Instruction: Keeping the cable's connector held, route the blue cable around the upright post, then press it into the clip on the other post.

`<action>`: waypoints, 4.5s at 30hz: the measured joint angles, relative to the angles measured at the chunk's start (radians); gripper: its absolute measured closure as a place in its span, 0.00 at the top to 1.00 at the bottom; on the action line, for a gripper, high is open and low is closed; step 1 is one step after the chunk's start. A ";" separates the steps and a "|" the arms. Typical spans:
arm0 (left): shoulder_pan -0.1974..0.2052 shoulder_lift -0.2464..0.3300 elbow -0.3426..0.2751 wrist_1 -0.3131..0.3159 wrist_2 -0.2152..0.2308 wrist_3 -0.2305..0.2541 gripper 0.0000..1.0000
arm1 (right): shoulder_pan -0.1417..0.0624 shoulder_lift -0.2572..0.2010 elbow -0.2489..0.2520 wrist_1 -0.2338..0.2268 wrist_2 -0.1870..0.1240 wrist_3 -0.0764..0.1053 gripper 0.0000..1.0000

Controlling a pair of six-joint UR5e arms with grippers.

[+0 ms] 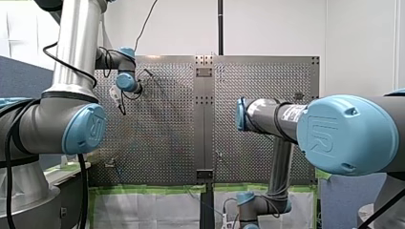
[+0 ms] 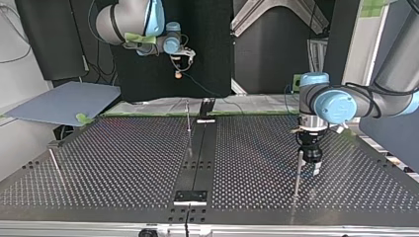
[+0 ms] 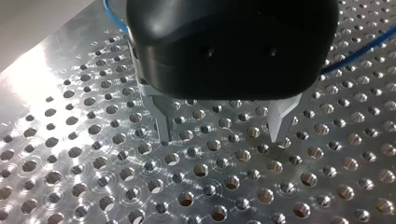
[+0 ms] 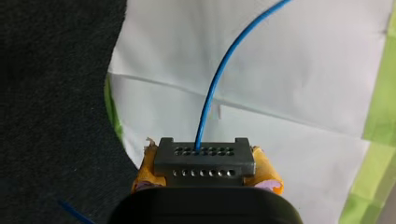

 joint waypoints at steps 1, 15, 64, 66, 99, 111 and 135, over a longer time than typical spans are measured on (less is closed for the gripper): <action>0.000 0.000 0.000 0.000 0.000 0.000 1.00 | -0.002 0.003 0.000 -0.003 -0.001 -0.001 0.00; 0.005 0.000 0.000 0.000 0.000 0.000 1.00 | -0.022 -0.058 0.065 -0.066 -0.042 -0.023 0.00; -0.001 0.000 0.000 -0.019 -0.012 0.000 1.00 | -0.034 -0.467 0.469 -0.073 -0.104 0.050 0.00; -0.001 0.000 0.000 -0.019 -0.012 0.000 1.00 | -0.035 -0.485 0.475 -0.078 -0.120 0.052 0.00; -0.015 0.000 0.000 -0.019 -0.013 0.000 1.00 | -0.079 -0.774 0.544 -0.175 -0.175 0.040 0.00; -0.017 0.000 0.000 -0.020 -0.014 0.000 1.00 | -0.081 -0.802 0.545 -0.167 -0.149 0.014 0.00; -0.023 0.000 0.000 -0.023 -0.025 0.003 1.00 | -0.048 -0.763 0.545 -0.175 -0.243 -0.037 0.00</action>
